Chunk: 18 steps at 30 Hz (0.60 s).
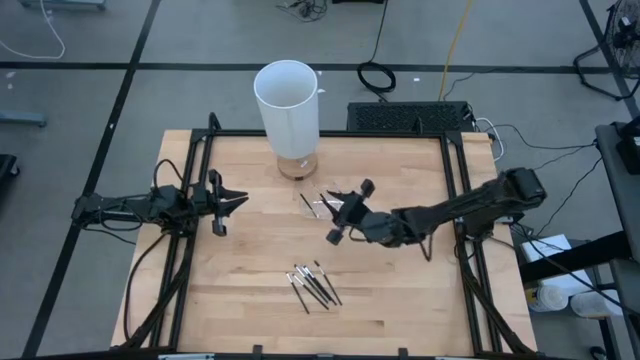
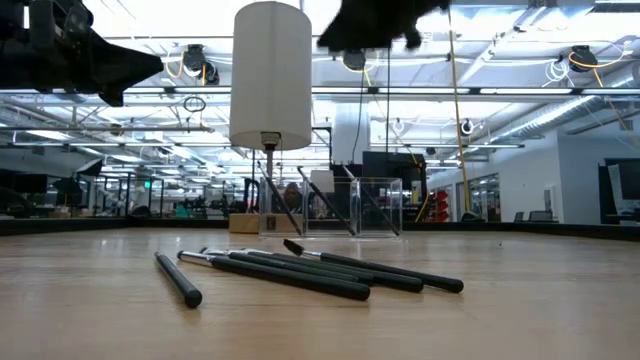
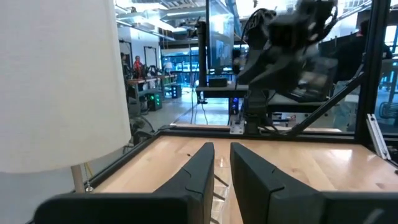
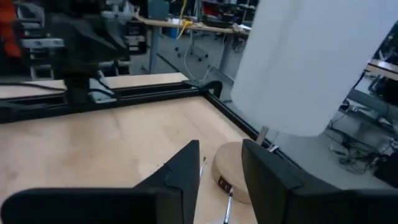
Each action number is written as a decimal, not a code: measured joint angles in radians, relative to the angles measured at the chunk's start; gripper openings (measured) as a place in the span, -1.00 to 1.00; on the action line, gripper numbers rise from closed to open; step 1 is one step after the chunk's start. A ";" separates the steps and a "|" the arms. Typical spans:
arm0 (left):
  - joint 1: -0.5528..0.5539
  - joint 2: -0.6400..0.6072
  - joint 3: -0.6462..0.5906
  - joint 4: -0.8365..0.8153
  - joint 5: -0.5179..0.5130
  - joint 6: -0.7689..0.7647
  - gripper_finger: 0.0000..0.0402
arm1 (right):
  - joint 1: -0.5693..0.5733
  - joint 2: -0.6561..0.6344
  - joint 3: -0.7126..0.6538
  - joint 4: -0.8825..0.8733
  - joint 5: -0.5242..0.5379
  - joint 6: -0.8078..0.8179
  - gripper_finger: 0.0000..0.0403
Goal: Pick & Place Makeup Supplies
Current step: Put the makeup brush into the transparent organizer
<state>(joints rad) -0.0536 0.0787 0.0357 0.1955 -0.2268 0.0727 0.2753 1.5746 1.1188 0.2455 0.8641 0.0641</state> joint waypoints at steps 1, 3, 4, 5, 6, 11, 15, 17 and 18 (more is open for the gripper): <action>0.000 0.000 0.000 0.000 0.000 0.000 -0.69 | 0.023 -0.001 0.042 -0.061 -0.001 0.021 -0.45; 0.000 0.000 0.000 0.000 0.000 0.000 -0.69 | 0.070 0.013 0.128 -0.188 0.007 0.063 -0.46; 0.000 0.000 0.000 -0.001 0.000 0.000 -0.69 | 0.092 0.030 0.178 -0.252 0.024 0.090 -0.47; 0.000 0.000 0.000 -0.001 0.000 0.000 -0.69 | 0.115 0.053 0.228 -0.316 0.040 0.119 -0.48; 0.000 0.000 0.000 -0.001 0.000 -0.001 -0.69 | 0.135 0.079 0.279 -0.383 0.049 0.149 -0.50; 0.000 0.000 0.000 -0.015 0.003 -0.042 -0.69 | 0.208 0.270 0.547 -0.644 -0.009 0.340 -0.56; 0.000 0.000 0.000 -0.046 0.014 -0.092 -0.69 | 0.227 0.421 0.696 -0.817 -0.164 0.515 -0.54; 0.000 0.000 0.000 -0.053 0.015 -0.095 -0.69 | 0.220 0.475 0.732 -0.889 -0.280 0.618 -0.51; 0.000 0.000 0.000 -0.052 0.016 -0.095 -0.69 | 0.214 0.495 0.741 -0.913 -0.332 0.667 -0.50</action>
<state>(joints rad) -0.0537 0.0787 0.0357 0.1436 -0.2104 -0.0219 0.4889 2.0697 1.8602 -0.6675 0.5324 0.7308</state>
